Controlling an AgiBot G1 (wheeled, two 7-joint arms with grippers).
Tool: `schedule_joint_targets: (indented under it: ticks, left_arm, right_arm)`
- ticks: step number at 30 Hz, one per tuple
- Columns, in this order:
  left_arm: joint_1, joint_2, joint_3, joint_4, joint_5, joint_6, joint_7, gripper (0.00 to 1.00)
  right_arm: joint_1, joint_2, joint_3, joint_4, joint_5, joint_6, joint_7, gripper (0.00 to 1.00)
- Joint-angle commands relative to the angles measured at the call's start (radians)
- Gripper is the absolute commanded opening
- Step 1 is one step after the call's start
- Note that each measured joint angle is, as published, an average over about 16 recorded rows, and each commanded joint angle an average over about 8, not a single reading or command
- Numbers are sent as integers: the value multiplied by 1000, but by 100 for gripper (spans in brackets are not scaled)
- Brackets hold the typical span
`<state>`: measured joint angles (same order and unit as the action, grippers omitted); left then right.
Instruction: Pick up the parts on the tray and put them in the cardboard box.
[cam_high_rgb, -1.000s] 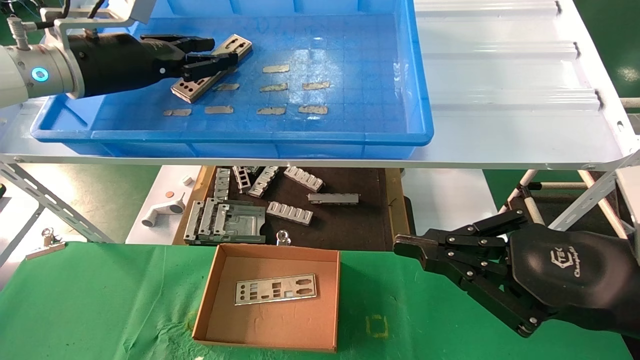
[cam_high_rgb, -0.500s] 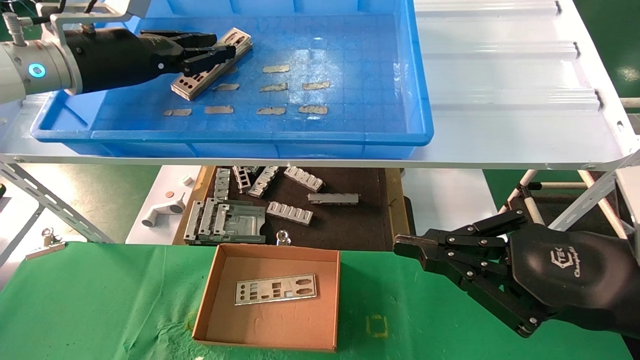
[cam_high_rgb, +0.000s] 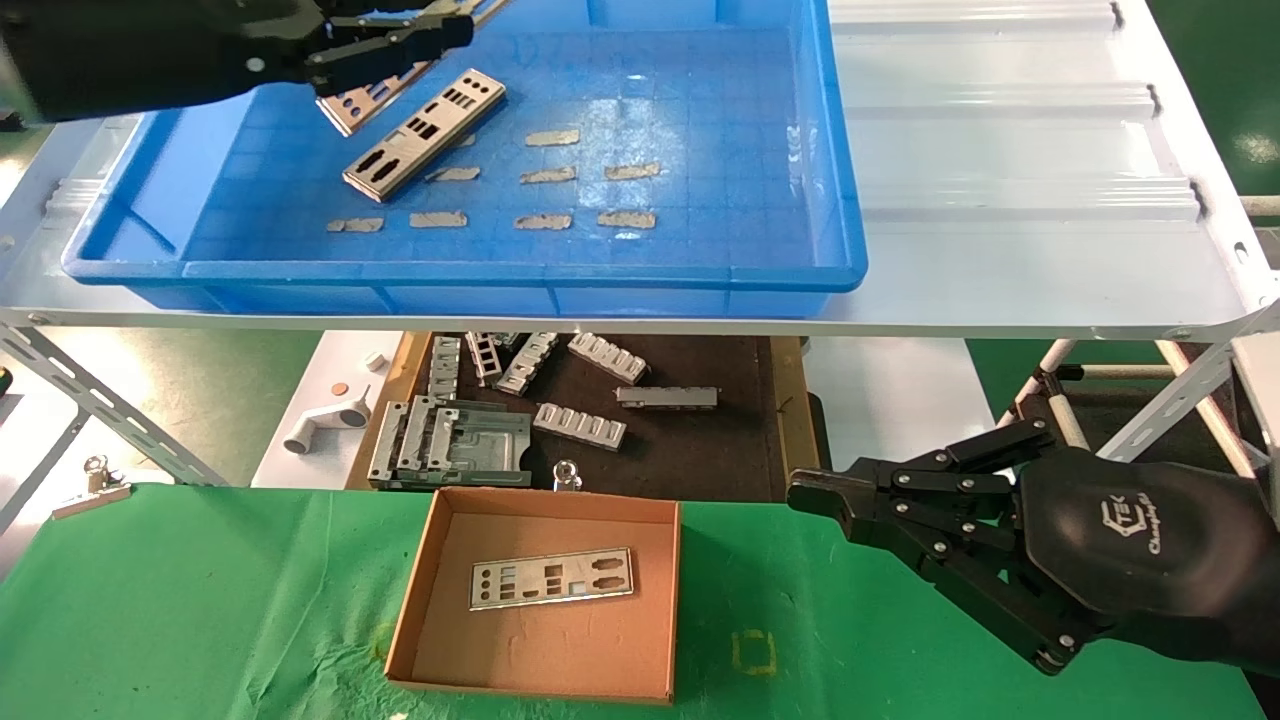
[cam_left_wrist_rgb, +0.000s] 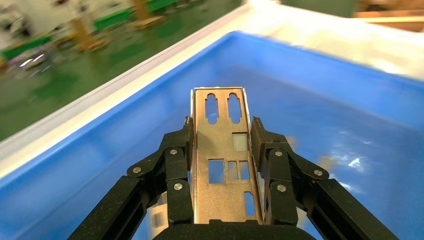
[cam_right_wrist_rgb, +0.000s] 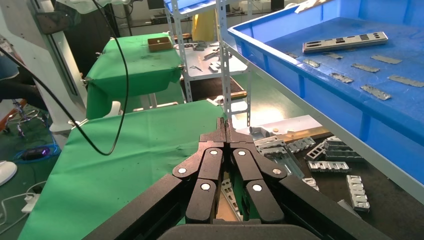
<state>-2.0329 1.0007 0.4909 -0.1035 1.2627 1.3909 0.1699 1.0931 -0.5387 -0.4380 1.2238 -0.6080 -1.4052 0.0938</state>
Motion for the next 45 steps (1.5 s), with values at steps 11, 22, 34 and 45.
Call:
schedule_joint_targets:
  ticks: [11,22,34,45]
  left_arm:
    - [95,-151,70,-376,-134,219,2,0]
    - [339,-353,239,-910,-277,154,-89,0]
    - [710,-300,373,-1112,-26,-249,-37,0]
    - [771,-169,383,-992,32,-437,-4,0]
  right_arm:
    - [0,0,0,0,0,0,0,0]
    - [0,0,0,0,0,0,0,0]
    - [0,0,0,0,0,0,0,0]
    - [0,0,0,0,0,0,0,0]
